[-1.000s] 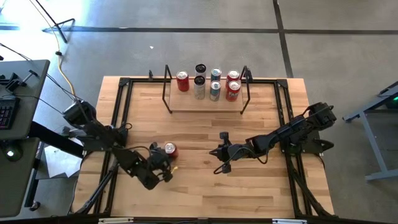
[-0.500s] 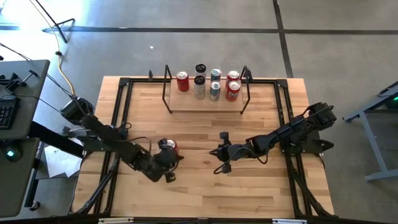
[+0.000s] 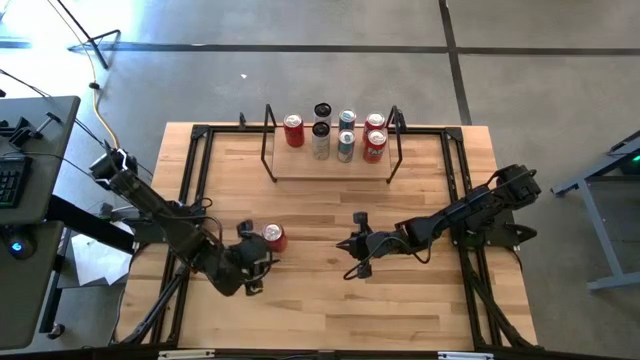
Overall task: Place canned beverage on shelf
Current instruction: Put the red black soda can on the shelf aligned with the other red black soda can
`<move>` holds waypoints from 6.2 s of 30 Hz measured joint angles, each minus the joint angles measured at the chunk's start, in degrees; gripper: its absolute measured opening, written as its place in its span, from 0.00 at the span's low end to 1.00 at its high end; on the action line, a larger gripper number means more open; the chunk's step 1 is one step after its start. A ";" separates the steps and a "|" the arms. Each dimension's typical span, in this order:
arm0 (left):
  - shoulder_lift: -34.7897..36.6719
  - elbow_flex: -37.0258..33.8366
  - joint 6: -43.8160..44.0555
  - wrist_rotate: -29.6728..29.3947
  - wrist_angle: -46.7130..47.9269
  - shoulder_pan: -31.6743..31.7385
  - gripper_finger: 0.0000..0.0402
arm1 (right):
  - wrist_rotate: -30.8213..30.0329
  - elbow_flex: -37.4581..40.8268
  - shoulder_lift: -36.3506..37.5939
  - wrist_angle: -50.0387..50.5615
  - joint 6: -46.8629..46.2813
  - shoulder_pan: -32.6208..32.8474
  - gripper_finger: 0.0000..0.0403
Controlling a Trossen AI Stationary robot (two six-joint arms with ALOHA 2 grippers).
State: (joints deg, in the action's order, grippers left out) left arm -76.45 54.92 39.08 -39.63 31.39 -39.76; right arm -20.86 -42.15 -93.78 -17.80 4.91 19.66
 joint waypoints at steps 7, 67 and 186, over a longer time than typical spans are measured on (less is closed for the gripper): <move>0.59 0.00 11.36 -0.25 10.24 1.68 0.67 | 0.00 0.00 0.00 0.00 -0.01 0.00 0.00; -0.43 1.38 7.00 13.01 15.87 14.29 0.78 | 0.00 0.00 0.00 -0.04 -0.13 -0.02 0.00; -1.56 -1.85 -13.06 20.61 -0.34 31.99 0.56 | 0.00 0.00 -0.02 -0.46 0.26 -0.16 0.00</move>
State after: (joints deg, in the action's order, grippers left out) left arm -78.02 53.06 26.03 -19.02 31.05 -7.76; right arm -20.86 -42.15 -93.80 -18.26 5.17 19.50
